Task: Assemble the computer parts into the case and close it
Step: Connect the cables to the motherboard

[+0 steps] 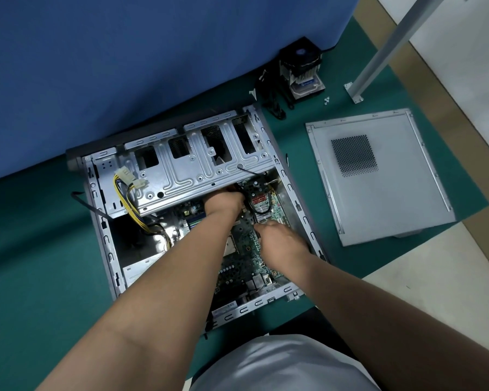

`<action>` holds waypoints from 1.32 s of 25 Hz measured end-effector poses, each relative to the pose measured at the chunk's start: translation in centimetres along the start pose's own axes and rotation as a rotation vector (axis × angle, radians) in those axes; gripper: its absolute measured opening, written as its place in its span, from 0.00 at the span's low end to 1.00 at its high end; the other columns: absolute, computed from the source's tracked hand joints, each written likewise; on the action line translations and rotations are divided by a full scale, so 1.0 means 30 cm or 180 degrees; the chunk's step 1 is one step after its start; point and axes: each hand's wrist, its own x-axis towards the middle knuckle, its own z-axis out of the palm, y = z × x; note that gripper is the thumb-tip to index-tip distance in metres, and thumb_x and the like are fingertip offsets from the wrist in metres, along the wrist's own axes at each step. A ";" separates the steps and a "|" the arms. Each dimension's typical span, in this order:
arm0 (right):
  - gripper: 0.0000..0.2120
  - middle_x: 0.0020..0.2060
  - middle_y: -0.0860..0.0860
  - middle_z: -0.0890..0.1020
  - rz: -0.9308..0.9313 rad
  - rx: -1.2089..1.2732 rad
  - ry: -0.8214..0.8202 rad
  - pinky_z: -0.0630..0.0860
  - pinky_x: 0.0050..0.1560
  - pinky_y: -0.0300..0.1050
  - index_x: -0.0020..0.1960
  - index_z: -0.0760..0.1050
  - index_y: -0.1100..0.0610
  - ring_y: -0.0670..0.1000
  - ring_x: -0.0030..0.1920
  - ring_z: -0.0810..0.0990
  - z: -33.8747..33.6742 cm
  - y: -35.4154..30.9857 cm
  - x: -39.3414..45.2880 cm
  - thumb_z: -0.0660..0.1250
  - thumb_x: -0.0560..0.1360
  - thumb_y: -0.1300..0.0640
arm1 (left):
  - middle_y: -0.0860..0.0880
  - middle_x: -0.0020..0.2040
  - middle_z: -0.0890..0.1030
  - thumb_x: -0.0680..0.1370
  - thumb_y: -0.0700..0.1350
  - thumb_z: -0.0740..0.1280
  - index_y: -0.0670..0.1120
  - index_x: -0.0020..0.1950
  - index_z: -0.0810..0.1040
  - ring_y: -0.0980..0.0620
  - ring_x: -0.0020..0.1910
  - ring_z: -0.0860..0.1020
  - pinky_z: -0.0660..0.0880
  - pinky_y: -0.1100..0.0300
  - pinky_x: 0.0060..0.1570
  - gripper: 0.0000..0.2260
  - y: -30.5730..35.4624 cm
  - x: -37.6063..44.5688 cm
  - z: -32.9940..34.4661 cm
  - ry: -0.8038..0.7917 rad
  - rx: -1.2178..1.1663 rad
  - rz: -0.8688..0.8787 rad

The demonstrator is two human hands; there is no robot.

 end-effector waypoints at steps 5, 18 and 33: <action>0.26 0.66 0.54 0.76 -0.0023 -0.0117 0.0002 0.76 0.63 0.52 0.73 0.72 0.54 0.57 0.63 0.79 0.000 -0.002 -0.005 0.64 0.76 0.67 | 0.50 0.36 0.74 0.83 0.46 0.61 0.48 0.36 0.69 0.48 0.42 0.76 0.67 0.62 0.36 0.16 0.036 -0.004 -0.008 -0.0063 0.0412 0.0009; 0.28 0.65 0.58 0.72 -0.0032 -0.0648 -0.0592 0.74 0.67 0.54 0.71 0.73 0.62 0.59 0.64 0.75 -0.026 -0.007 -0.038 0.65 0.72 0.73 | 0.46 0.41 0.79 0.81 0.45 0.65 0.44 0.45 0.77 0.42 0.46 0.80 0.74 0.53 0.42 0.07 -0.086 -0.110 -0.017 0.0535 0.0959 0.1546; 0.21 0.67 0.56 0.71 -0.0147 -0.1245 -0.0960 0.78 0.57 0.49 0.69 0.75 0.62 0.57 0.57 0.79 -0.036 -0.006 -0.034 0.65 0.77 0.70 | 0.55 0.84 0.55 0.84 0.49 0.59 0.60 0.83 0.56 0.47 0.82 0.54 0.59 0.44 0.75 0.28 -0.215 -0.125 -0.073 -0.0044 0.3595 0.3059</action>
